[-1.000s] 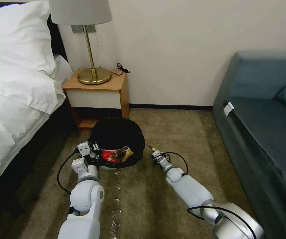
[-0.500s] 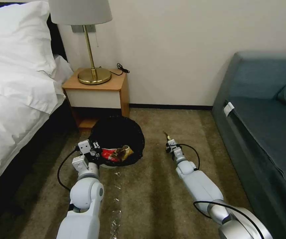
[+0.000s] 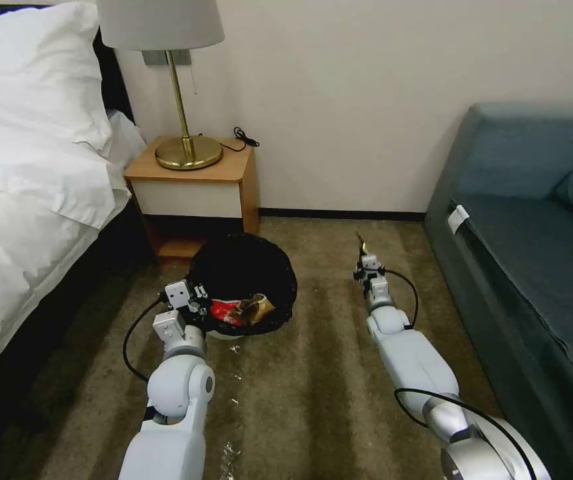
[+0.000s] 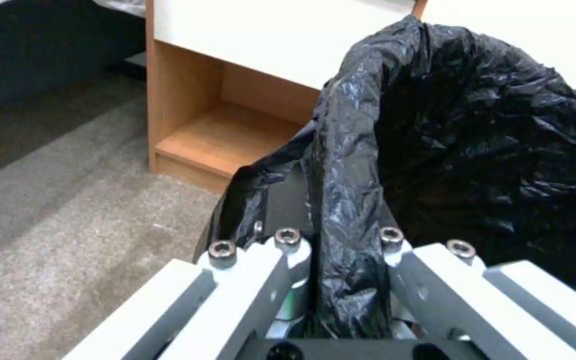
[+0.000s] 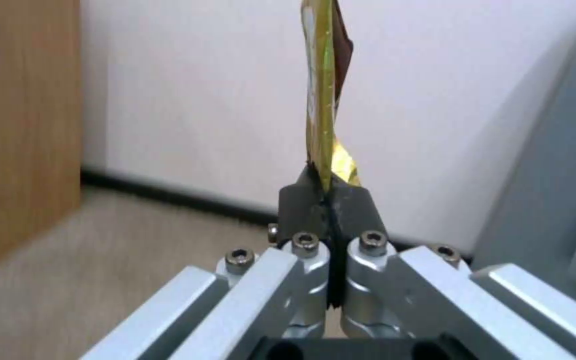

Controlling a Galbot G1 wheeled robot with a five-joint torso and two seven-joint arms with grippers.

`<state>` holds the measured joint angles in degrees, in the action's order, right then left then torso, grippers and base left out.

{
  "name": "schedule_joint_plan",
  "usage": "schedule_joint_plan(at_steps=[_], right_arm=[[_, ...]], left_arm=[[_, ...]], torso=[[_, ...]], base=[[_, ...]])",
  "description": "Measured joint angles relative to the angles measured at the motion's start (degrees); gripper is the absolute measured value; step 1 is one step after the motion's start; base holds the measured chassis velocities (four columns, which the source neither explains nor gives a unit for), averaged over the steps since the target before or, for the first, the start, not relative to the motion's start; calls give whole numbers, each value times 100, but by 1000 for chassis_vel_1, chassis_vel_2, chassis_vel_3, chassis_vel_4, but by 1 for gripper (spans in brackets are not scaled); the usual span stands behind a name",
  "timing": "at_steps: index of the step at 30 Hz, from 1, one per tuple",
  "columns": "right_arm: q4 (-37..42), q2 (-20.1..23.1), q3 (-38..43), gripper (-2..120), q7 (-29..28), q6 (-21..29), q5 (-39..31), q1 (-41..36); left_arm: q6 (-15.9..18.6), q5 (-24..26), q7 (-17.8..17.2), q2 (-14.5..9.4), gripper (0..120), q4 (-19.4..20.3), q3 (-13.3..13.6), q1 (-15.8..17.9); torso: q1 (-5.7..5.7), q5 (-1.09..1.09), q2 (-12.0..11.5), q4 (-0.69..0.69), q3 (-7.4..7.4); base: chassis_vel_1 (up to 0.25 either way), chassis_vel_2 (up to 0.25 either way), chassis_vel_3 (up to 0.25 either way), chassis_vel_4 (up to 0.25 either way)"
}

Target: Pick up the trash bin, then pick up the garbage on the floor and place it into the trash bin.

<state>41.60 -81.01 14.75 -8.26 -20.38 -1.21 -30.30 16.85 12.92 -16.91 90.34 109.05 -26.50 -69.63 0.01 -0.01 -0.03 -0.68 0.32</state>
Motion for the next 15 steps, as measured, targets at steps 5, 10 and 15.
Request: schedule_joint_plan(at_steps=[5,10,15], right_arm=[[786,45,-67,0,-148,35,-52,-91],[1999,96,-473,0,-415,317,-233,-225],[3067,169,-1027,0,-658,661,-567,-346]], left_arm=[[-2,-5,1,17,4,-53,25,-2],[-27,26,2,-12,4,-80,-36,-10],[-34,40,5,-13,4,-100,-39,7]], torso=[[0,-1,0,-2,0],[0,0,0,-1,0],[0,-1,0,-1,0]], base=[[0,0,0,0],[0,0,0,0],[0,0,0,0]])
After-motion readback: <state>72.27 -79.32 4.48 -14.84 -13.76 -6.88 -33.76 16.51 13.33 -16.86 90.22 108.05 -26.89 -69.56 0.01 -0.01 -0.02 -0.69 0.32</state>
